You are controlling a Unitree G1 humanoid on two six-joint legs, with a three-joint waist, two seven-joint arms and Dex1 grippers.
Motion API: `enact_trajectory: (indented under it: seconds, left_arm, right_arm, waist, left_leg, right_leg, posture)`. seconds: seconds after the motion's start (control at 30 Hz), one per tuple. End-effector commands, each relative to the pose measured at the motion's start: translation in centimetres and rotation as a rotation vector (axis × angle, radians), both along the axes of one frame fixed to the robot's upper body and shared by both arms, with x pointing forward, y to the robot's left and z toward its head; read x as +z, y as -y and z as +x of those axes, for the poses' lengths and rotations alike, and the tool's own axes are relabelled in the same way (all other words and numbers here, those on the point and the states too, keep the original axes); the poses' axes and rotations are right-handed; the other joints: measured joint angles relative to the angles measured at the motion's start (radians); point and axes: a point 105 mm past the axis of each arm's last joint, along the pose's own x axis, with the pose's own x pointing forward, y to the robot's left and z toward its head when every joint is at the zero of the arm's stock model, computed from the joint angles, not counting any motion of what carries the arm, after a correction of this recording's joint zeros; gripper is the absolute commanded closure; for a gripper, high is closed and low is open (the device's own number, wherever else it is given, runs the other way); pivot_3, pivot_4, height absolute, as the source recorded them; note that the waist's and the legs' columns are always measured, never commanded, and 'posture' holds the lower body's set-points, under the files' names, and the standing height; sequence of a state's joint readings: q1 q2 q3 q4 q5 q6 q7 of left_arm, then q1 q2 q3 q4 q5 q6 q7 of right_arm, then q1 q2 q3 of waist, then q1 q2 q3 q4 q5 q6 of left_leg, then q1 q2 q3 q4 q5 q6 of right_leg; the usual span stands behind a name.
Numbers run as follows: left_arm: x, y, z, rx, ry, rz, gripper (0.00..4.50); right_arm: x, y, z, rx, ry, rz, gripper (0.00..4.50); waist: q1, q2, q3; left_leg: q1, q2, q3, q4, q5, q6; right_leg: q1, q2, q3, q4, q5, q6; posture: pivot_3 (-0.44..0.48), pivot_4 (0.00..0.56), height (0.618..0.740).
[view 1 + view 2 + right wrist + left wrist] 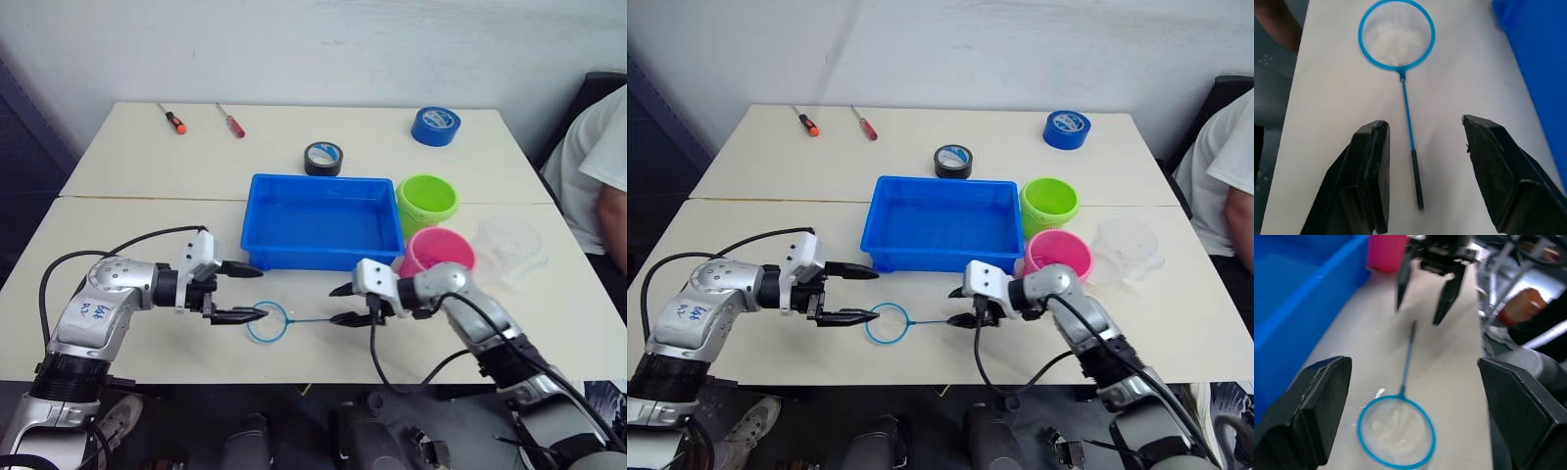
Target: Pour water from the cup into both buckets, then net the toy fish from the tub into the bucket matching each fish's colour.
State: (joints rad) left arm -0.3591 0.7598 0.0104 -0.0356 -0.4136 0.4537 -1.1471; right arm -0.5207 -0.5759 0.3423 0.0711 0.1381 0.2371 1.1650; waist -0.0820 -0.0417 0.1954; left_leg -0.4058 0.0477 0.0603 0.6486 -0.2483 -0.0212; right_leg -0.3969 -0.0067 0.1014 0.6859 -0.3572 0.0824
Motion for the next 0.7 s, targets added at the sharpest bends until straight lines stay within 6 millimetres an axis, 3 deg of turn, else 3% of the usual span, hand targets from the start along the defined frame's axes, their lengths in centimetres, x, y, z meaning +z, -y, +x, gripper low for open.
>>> enact_trajectory:
  seconds: [0.03, 0.23, 0.43, 0.53, 0.7]
  left_arm:
    - [0.7, -1.8, 0.1, 0.152, 0.055, -0.012, 0.0]
    - [0.1, -4.0, -1.4, 0.333, 0.042, -0.063, 0.0]
    - [-4.6, -8.0, -3.5, 0.662, 0.005, -0.006, 0.0]
    - [-5.8, -8.6, -4.4, 0.726, -0.018, -0.002, 0.0]
    - [-6.1, -8.9, -4.7, 0.75, -0.025, -0.021, 0.0]
  right_arm:
    - [2.4, 1.4, -1.6, -0.043, 0.02, 0.06, 2.06]
    - [2.9, 2.3, -3.9, -0.167, -0.021, 0.135, 2.06]
    - [0.4, 4.2, -5.2, -0.388, -0.075, 0.162, 2.06]
    - [-0.6, 5.0, -5.6, -0.435, -0.092, 0.152, 2.06]
    - [-1.4, 5.5, -6.1, -0.452, -0.112, 0.141, 2.06]
  waist:
    - [-0.002, 0.0, 0.0]
    - [-0.002, 0.0, 0.0]
    - [0.0, -0.001, -0.001]
    - [0.001, -0.001, -0.001]
    - [0.003, -0.001, -0.001]
  left_leg:
    - [0.0, 0.0, 0.0, -0.001, 0.0, 0.0]
    - [0.0, 0.001, -0.002, -0.002, -0.001, -0.001]
    - [0.001, 0.001, -0.004, -0.003, -0.003, 0.001]
    - [0.0, 0.0, -0.004, -0.003, -0.003, 0.001]
    - [0.001, 0.0, -0.004, -0.004, -0.003, 0.001]
  right_leg:
    - [0.0, 0.0, 0.0, -0.001, 0.0, 0.0]
    - [0.002, 0.0, -0.001, -0.002, 0.0, 0.0]
    - [0.006, -0.002, -0.003, -0.01, 0.0, 0.0]
    - [0.006, -0.002, -0.003, -0.011, 0.0, 0.0]
    - [0.007, -0.002, -0.003, -0.013, 0.0, 0.0]
  posture:
    - [0.0, 0.15, 0.734]
    - [0.0, 0.15, 0.734]
    - [0.0, 0.15, 0.734]
    - [0.0, 0.15, 0.734]
    - [0.0, 0.15, 0.734]
